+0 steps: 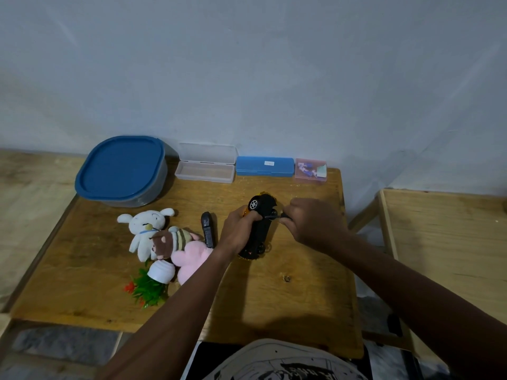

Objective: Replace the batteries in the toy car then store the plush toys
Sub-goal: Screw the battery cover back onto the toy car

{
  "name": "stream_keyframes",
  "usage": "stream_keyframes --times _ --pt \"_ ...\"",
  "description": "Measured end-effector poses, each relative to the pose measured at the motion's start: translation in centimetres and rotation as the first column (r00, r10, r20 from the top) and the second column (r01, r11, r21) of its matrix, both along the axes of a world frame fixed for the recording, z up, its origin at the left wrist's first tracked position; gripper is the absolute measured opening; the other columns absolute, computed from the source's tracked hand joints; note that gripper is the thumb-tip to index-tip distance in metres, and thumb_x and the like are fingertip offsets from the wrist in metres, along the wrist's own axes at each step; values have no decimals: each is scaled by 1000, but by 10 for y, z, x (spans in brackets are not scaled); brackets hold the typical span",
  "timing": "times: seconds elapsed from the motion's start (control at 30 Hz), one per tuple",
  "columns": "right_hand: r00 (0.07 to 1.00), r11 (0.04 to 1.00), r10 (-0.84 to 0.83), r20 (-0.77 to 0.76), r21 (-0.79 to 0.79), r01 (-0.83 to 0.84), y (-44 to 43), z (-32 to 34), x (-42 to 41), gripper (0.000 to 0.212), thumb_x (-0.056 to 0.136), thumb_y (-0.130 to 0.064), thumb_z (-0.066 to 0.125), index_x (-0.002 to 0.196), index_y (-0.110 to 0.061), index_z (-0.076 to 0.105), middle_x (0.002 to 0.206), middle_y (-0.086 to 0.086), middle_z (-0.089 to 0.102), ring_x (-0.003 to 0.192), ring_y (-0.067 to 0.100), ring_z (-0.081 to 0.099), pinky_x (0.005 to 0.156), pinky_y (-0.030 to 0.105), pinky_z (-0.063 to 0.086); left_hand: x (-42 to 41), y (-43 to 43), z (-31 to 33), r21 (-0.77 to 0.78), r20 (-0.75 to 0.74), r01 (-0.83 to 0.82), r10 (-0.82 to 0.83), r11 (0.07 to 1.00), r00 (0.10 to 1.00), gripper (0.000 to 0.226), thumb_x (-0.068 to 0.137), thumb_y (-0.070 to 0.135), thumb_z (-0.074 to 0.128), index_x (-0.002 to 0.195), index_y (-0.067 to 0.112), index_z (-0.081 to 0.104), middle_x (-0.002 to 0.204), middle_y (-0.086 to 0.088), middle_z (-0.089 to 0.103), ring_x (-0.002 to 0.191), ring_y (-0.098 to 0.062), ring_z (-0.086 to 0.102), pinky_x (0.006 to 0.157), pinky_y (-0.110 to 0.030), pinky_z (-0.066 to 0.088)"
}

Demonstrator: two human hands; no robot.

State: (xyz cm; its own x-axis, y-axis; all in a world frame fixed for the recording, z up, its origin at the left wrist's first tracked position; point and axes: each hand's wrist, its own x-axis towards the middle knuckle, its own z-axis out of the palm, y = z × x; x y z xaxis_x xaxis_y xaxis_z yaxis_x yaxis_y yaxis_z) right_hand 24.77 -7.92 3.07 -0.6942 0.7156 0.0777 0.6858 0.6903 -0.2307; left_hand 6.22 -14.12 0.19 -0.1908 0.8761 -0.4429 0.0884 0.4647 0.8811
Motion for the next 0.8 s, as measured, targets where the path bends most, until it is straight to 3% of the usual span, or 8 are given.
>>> stream_keyframes --times 0.1,0.2,0.3,0.4,0.5,0.6,0.67,0.8 --pt "998 990 -67 -14 -126 65 0 -3 -3 35 98 -41 51 80 -14 65 64 -4 53 55 13 49 49 26 35 -1 -1 2 12 0 6 -6 1000 1000 19 94 25 54 108 16 64 100 -20 71 92 -39 68 75 -43 55" --pt "973 944 -171 -154 -307 118 -2 -10 -4 36 96 -38 56 73 -12 65 55 -1 54 46 14 48 46 31 38 -2 -1 3 24 -2 17 -17 1000 1000 18 94 25 54 108 19 64 100 -19 70 93 -38 68 79 -48 56" --pt "955 915 -236 -181 -371 156 -3 -13 -5 37 95 -36 58 67 -12 61 51 0 49 43 13 41 45 32 36 -3 -1 3 28 -11 37 -37 999 999 20 94 28 54 109 21 64 101 -16 70 93 -35 68 82 -47 56" --pt "962 915 -225 -156 -374 153 -1 -8 -6 30 93 -33 61 72 -11 61 57 1 51 49 13 44 48 30 36 -4 -2 0 8 -12 76 -76 997 997 23 96 29 52 115 22 62 103 -14 70 94 -32 67 80 -42 54" --pt "973 920 -157 -170 -384 82 -2 1 -3 20 83 -25 72 92 -17 56 81 0 58 72 14 55 59 30 49 -5 -2 -2 -10 7 84 -84 996 996 26 97 29 50 119 20 60 105 -15 69 95 -32 66 75 -37 52" --pt "975 955 -110 -193 -293 49 -4 5 -3 23 81 -17 72 96 -23 55 87 -3 54 75 13 53 61 28 51 -6 1 1 -22 10 65 -65 998 998 26 98 28 49 120 18 59 105 -15 68 94 -31 66 73 -34 51" --pt "988 985 -80 -132 -162 58 -2 9 -1 14 87 -25 68 99 -22 61 85 -3 56 72 13 52 61 29 50 -6 3 2 -16 3 60 -60 998 998 26 98 29 50 119 18 59 105 -14 68 95 -30 66 74 -35 51" --pt "999 995 53 6 86 -54 1 7 3 22 93 -36 59 99 -16 66 79 -3 56 68 11 45 55 27 37 -7 4 2 4 -13 72 -72 997 997 26 94 33 53 116 23 62 103 -12 70 94 -30 67 78 -39 54"
